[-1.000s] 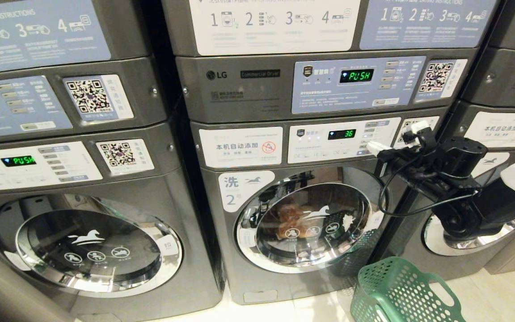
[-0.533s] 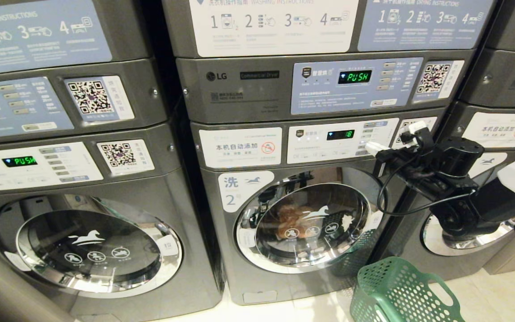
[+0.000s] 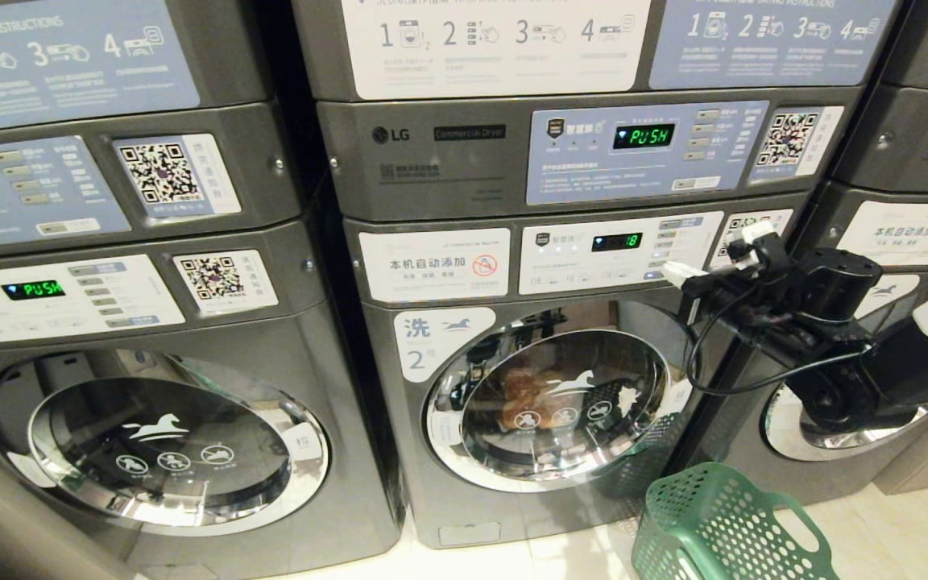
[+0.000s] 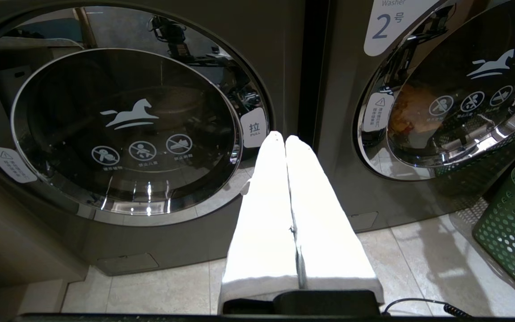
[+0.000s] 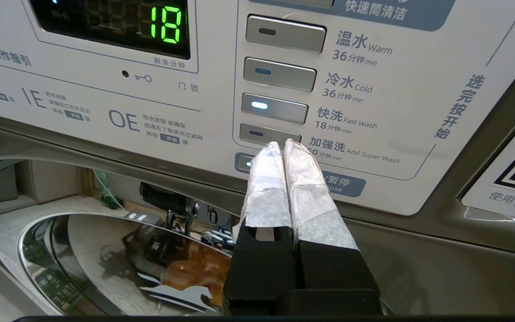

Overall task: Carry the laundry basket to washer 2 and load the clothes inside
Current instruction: Press the washing machine switch

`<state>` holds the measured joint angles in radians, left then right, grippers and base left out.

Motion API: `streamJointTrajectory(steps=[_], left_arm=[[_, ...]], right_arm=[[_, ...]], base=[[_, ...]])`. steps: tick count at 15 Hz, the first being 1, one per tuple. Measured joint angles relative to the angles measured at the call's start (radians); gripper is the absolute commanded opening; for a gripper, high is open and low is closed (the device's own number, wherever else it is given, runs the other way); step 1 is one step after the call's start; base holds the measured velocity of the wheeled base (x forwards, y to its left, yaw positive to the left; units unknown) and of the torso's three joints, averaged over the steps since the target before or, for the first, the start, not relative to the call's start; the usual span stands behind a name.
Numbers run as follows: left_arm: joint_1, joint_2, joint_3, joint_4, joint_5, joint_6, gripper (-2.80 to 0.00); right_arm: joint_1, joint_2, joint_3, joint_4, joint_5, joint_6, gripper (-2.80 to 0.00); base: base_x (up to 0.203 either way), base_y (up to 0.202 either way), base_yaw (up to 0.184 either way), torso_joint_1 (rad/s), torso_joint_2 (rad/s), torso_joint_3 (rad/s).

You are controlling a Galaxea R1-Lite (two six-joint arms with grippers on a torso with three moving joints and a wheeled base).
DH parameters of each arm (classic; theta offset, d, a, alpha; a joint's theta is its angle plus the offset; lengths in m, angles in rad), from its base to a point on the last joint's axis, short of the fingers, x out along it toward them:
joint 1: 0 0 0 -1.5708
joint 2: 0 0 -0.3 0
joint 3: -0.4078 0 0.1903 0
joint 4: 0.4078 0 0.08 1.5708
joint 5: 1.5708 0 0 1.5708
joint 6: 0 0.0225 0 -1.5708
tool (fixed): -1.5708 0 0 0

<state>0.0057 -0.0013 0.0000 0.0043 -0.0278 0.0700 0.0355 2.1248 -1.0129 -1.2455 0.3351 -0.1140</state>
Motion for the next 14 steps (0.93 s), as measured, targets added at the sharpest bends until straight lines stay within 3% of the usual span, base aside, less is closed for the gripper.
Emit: streamJointTrajectory(steps=[14], left_arm=[[0.000, 0.000, 0.000, 0.000, 0.000, 0.000, -2.80]], right_arm=[[-0.003, 0.000, -0.006, -0.003, -0.005, -0.004, -2.80]], base=[[0.000, 0.000, 0.000, 0.000, 0.00, 0.000]])
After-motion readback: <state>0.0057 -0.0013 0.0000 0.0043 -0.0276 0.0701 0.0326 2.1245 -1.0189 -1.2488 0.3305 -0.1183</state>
